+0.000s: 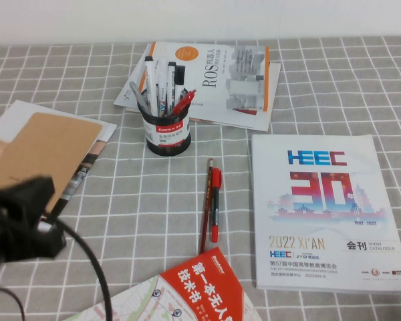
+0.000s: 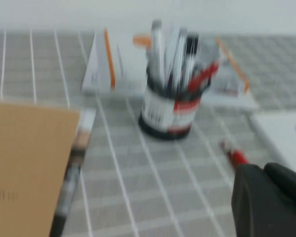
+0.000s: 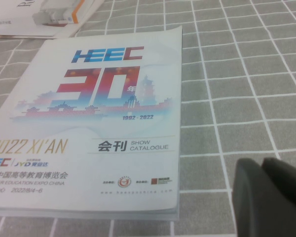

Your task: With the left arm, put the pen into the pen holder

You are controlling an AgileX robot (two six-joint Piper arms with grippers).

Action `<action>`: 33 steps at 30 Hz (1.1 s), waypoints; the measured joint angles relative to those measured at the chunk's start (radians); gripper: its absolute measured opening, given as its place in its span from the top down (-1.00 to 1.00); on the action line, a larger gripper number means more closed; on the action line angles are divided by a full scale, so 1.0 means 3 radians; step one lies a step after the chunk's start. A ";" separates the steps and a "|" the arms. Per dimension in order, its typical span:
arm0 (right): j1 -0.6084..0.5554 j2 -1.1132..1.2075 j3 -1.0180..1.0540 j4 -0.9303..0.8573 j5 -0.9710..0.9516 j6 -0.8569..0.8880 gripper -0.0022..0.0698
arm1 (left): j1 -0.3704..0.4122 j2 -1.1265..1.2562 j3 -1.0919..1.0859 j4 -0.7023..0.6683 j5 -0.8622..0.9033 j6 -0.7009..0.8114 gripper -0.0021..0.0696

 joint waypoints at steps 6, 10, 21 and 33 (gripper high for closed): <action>0.0000 0.0000 0.0000 0.0000 0.0000 0.0000 0.97 | 0.0000 -0.0001 0.0251 0.0007 0.0007 -0.0043 0.94; 0.0000 0.0000 0.0000 0.0000 0.0000 0.0000 0.97 | 0.0000 -0.0001 0.0263 -0.0014 0.0020 -0.0064 0.94; 0.0000 0.0000 0.0000 0.0000 0.0000 0.0000 0.97 | 0.0072 -0.0448 0.0816 -0.0040 -0.1104 0.0214 0.94; 0.0000 0.0000 0.0000 0.0000 0.0000 0.0000 0.97 | 0.1041 -0.2178 0.1575 -0.0128 -0.0621 0.0246 0.94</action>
